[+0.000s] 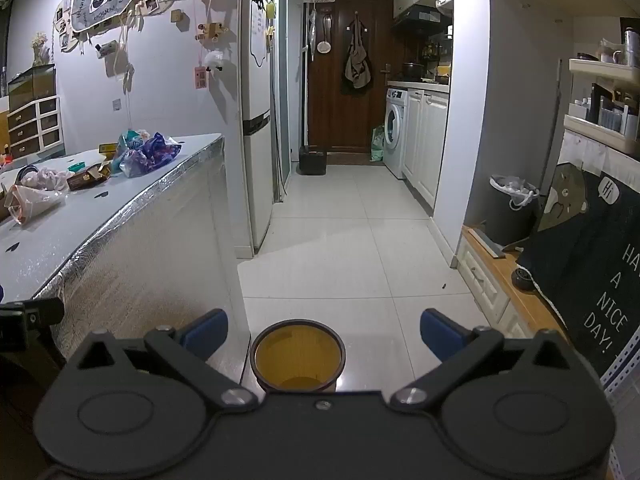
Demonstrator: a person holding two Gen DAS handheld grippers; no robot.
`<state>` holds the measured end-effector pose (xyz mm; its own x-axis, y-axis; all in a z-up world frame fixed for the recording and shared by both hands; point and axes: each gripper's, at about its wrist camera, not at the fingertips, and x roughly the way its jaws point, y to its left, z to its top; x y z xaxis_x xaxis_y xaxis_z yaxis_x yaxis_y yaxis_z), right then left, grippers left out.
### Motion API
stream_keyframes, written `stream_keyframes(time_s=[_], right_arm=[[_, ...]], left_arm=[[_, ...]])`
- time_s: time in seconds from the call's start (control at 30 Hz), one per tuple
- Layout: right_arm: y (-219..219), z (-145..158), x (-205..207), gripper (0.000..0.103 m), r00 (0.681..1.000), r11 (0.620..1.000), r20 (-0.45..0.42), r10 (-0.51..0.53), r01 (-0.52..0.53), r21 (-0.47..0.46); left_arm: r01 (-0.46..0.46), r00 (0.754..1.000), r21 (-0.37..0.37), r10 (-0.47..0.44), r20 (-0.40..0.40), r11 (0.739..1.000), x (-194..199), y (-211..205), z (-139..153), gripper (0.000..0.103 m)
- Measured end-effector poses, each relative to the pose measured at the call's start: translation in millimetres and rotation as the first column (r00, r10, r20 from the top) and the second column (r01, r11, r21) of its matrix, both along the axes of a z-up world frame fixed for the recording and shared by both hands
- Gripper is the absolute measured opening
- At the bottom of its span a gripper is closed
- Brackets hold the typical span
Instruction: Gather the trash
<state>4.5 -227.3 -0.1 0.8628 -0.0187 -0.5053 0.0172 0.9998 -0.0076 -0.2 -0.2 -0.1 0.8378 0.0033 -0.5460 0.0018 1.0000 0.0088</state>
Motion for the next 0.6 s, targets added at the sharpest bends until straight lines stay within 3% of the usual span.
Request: stream_keyframes(time_s=[0.6], right_arm=[[0.6,-0.1,-0.1,0.103,1.0,1.0,-0.001,0.001,-0.001,0.0]], left_arm=[[-0.002,1.0,-0.001,0.002,-0.003,1.0,-0.4,-0.1,0.2,0.103]])
